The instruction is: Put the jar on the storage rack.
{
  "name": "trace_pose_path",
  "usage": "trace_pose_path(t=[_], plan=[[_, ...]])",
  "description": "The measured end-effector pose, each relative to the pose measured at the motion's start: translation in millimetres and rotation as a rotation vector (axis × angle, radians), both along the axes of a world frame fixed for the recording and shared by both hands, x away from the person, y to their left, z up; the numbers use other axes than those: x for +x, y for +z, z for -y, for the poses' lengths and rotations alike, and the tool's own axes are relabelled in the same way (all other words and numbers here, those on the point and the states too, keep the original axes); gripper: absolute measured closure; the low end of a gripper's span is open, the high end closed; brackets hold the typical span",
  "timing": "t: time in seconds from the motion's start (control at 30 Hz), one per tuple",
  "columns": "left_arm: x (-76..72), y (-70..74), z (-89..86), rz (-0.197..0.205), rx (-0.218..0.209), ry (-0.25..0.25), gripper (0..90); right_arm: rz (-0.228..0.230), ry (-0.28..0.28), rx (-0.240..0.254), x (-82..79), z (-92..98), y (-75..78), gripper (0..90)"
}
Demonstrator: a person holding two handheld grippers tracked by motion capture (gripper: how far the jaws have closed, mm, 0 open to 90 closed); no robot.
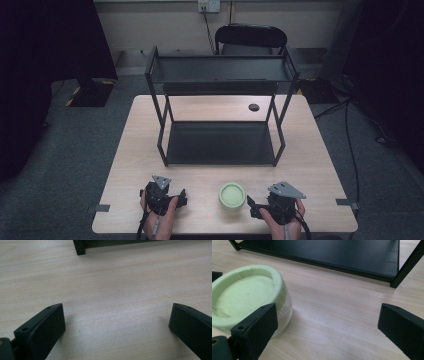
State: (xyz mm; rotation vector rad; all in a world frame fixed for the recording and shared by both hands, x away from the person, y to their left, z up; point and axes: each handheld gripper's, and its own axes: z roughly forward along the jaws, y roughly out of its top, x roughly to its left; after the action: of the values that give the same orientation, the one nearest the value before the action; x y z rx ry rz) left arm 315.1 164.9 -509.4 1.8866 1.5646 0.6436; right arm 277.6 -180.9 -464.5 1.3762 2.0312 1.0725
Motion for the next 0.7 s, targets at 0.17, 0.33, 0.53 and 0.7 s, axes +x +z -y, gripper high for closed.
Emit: trace_pose_path(t=[0.17,0.33,0.53,0.7], plan=[[0.0,0.0,0.0,0.0,0.0,0.0,0.0,0.022,0.014,0.013,-7.0,-2.9,4.3,1.8],[0.0,0.0,0.0,0.0,0.0,0.0,0.0,0.033,0.034,0.012,-11.1,-8.2,7.3,1.7],[0.0,0.0,0.0,0.0,0.0,0.0,0.0,0.062,0.058,0.002,-17.4,-16.4,16.3,1.5],[0.0,0.0,0.0,0.0,0.0,0.0,0.0,0.066,0.089,-0.001,-18.1,-24.0,17.7,1.2]])
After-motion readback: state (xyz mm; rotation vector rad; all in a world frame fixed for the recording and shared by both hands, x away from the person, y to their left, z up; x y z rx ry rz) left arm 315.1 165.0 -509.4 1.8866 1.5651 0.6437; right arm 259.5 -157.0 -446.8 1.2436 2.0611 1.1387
